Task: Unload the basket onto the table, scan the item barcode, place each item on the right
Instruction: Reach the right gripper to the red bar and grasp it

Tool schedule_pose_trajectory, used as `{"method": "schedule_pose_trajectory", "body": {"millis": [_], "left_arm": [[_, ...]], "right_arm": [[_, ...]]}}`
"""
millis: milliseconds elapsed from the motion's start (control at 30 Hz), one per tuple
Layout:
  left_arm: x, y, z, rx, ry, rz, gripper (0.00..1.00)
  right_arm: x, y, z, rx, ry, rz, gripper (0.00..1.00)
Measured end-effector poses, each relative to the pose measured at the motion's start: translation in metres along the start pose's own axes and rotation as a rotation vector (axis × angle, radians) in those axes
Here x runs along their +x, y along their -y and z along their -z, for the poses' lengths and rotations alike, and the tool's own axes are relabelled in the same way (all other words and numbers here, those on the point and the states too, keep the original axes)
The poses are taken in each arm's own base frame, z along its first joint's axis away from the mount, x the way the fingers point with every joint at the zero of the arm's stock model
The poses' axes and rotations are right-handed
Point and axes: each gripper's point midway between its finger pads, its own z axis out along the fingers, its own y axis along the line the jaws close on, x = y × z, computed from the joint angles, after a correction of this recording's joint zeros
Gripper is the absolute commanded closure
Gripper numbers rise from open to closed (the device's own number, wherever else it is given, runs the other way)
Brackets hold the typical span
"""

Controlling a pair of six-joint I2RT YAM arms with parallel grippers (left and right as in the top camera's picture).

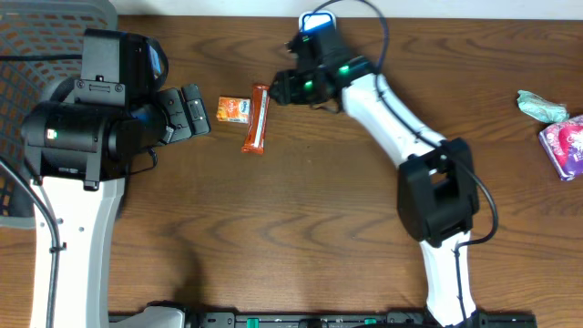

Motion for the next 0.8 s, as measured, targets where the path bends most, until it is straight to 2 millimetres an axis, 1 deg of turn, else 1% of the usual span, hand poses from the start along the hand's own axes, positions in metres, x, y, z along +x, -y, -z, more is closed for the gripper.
{"method": "schedule_pose_trajectory", "body": {"millis": [100, 200, 267, 300, 367, 467, 533, 700, 800], "left_arm": [[0.0, 0.0, 0.0, 0.0, 0.0, 0.0, 0.02], [0.0, 0.0, 0.0, 0.0, 0.0, 0.0, 0.02], [0.0, 0.0, 0.0, 0.0, 0.0, 0.0, 0.02], [0.0, 0.0, 0.0, 0.0, 0.0, 0.0, 0.02], [0.0, 0.0, 0.0, 0.0, 0.0, 0.0, 0.02], [0.0, 0.0, 0.0, 0.0, 0.0, 0.0, 0.02], [0.0, 0.0, 0.0, 0.0, 0.0, 0.0, 0.02], [0.0, 0.0, 0.0, 0.0, 0.0, 0.0, 0.02], [0.0, 0.0, 0.0, 0.0, 0.0, 0.0, 0.02]], "right_arm": [[0.005, -0.02, -0.013, 0.013, 0.025, 0.006, 0.43], [0.016, -0.034, -0.035, 0.015, 0.027, 0.004, 0.43], [0.03, -0.035, -0.052, 0.027, 0.0, 0.009, 0.45], [0.037, -0.033, -0.06, 0.036, -0.017, 0.014, 0.49], [0.053, -0.023, -0.073, 0.075, -0.057, 0.034, 0.51], [0.065, -0.008, -0.076, 0.157, -0.083, 0.049, 0.48], [0.066, 0.0, -0.075, 0.212, -0.08, 0.071, 0.46], [0.075, 0.006, -0.074, 0.319, -0.085, 0.154, 0.48], [0.081, 0.014, -0.069, 0.411, -0.091, 0.188, 0.5]]}}
